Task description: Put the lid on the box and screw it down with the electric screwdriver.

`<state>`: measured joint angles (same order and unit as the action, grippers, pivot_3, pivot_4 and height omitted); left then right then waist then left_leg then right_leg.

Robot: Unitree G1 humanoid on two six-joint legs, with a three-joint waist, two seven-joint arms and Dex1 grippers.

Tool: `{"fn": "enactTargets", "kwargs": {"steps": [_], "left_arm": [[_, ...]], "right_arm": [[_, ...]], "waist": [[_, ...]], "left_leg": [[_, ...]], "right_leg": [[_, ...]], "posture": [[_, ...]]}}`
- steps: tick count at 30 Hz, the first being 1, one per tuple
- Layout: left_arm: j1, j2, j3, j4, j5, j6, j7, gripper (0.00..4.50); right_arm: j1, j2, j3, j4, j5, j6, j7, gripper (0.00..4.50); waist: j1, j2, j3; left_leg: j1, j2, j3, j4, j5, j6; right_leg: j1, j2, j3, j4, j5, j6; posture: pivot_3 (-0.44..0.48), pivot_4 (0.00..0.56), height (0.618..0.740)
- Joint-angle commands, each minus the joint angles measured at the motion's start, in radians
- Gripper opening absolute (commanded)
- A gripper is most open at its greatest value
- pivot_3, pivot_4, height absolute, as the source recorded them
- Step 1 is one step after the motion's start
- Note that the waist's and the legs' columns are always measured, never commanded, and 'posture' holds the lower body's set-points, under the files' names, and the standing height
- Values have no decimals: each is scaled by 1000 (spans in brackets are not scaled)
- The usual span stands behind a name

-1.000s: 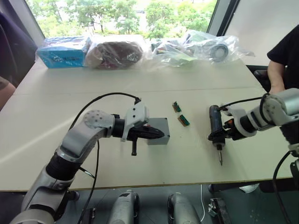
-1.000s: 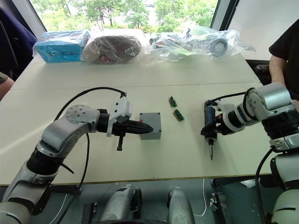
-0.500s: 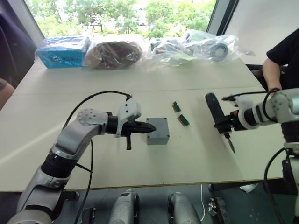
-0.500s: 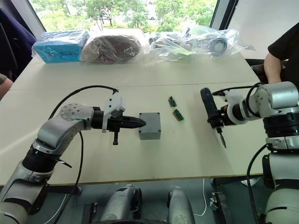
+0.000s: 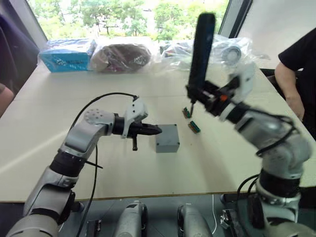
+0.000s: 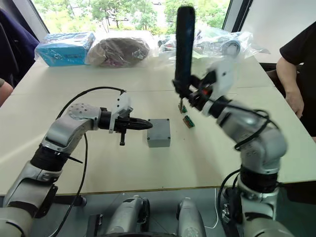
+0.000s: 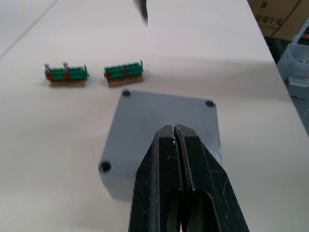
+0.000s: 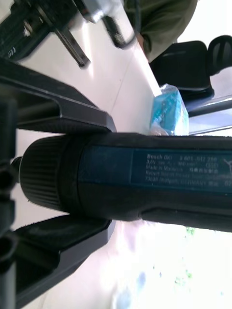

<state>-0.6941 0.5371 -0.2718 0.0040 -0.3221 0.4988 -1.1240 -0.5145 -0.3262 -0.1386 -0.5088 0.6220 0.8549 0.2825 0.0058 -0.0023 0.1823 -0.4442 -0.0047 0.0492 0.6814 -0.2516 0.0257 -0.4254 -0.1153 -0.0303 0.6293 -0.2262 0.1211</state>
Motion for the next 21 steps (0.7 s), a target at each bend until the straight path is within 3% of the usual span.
{"fn": "enactTargets", "kwargs": {"steps": [1, 8, 21], "left_arm": [[-15, -20, -17, -5, 26, -29, 2, 0], [-2, -17, -74, 33, 119, -91, -2, 0], [25, -3, -64, 49, 141, -94, -3, 0]], "right_arm": [[13, 64, 57, -56, -72, -190, -1, 1761], [80, 118, 142, 5, -165, -330, 6, 1761], [169, 157, 206, 81, -252, -466, 34, 1761]], "waist": [[-1, 0, 0], [-2, 0, 0], [-2, 0, 0]], "left_leg": [[0, 0, 0, 0, 0, 0], [1, 1, 0, -1, 0, 0], [1, 1, -1, -1, 0, 0]], "right_leg": [[0, 1, 0, 0, 0, 0], [-1, 3, 0, 1, 0, 0], [0, 3, 0, 1, 0, 0]], "posture": [[0, 150, 740], [0, 150, 740], [0, 150, 740]]}}
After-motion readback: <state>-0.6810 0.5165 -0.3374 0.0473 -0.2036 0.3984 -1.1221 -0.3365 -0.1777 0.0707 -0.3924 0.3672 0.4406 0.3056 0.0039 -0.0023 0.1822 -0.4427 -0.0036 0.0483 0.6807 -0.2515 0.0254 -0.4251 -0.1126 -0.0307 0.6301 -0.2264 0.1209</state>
